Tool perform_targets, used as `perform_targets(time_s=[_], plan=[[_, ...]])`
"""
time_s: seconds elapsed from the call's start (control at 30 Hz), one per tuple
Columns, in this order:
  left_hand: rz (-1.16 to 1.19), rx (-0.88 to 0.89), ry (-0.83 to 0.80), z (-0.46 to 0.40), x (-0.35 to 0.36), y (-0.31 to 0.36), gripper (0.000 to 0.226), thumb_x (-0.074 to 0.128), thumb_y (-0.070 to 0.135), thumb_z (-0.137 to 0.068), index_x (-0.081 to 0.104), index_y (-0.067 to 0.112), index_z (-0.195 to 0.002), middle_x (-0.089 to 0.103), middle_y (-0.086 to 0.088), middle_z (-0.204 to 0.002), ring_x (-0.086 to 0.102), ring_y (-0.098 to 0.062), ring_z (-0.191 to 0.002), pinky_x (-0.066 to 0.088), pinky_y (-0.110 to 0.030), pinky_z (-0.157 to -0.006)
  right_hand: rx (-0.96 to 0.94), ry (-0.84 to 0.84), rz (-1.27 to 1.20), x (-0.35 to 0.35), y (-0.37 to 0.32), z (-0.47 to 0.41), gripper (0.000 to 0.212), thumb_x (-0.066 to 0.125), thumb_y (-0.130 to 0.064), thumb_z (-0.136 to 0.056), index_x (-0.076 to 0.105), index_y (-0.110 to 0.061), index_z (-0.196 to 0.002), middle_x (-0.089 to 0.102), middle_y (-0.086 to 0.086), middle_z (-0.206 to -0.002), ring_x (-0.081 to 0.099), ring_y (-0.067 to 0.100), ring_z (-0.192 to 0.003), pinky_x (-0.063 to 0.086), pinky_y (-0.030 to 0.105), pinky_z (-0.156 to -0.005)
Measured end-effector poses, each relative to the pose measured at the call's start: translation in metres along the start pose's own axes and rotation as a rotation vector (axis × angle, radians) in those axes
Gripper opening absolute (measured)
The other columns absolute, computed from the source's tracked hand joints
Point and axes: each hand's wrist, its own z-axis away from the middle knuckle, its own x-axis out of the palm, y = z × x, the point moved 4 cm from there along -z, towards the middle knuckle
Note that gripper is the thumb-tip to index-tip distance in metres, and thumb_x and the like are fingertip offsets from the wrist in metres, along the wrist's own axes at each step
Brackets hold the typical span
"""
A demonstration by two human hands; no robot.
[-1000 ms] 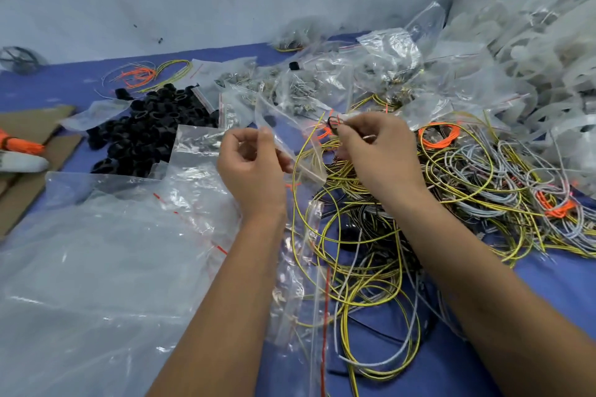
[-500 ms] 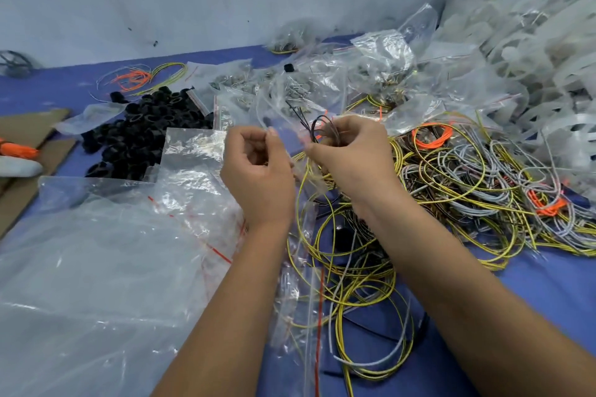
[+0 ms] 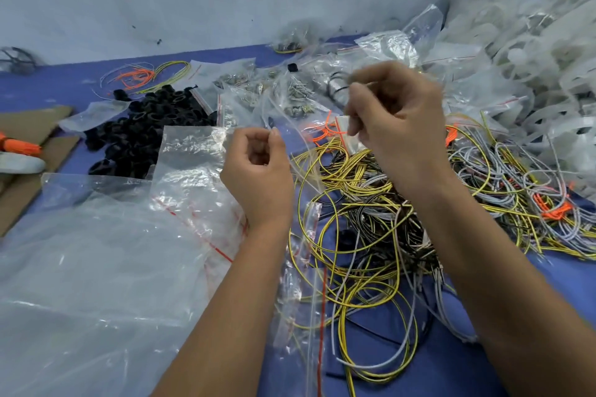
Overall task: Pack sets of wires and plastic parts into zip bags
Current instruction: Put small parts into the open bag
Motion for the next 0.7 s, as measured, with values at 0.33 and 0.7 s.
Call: perform_targets(time_s=[0.33,0.7], plan=[[-0.014,0.122,0.123,-0.001,-0.008,0.007,0.014,0.069,0.021,-0.095,0.063,0.016,-0.083,0.063,0.007,-0.065,0.061,-0.017,-0.056,0.054,-0.043,-0.056,0.025,-0.295,0.906,0.006,0.002,0.002,0.021,0.058,-0.006,-0.084,0.078,-0.004,-0.079,0.073,0.018,-0.078,0.067,0.031,-0.075,0.056,0.034,-0.072],[-0.078,0.437,-0.153,0.017,0.008,0.026,0.011,0.069,0.017,-0.098,0.072,0.013,-0.088,0.067,0.006,-0.079,0.064,-0.015,-0.073,0.051,-0.041,-0.061,0.425,-0.388,0.175,0.032,0.008,-0.003,0.016,0.063,-0.003,-0.092,0.077,0.003,-0.088,0.066,0.014,-0.061,0.053,0.020,-0.050,0.042,0.023,-0.044]])
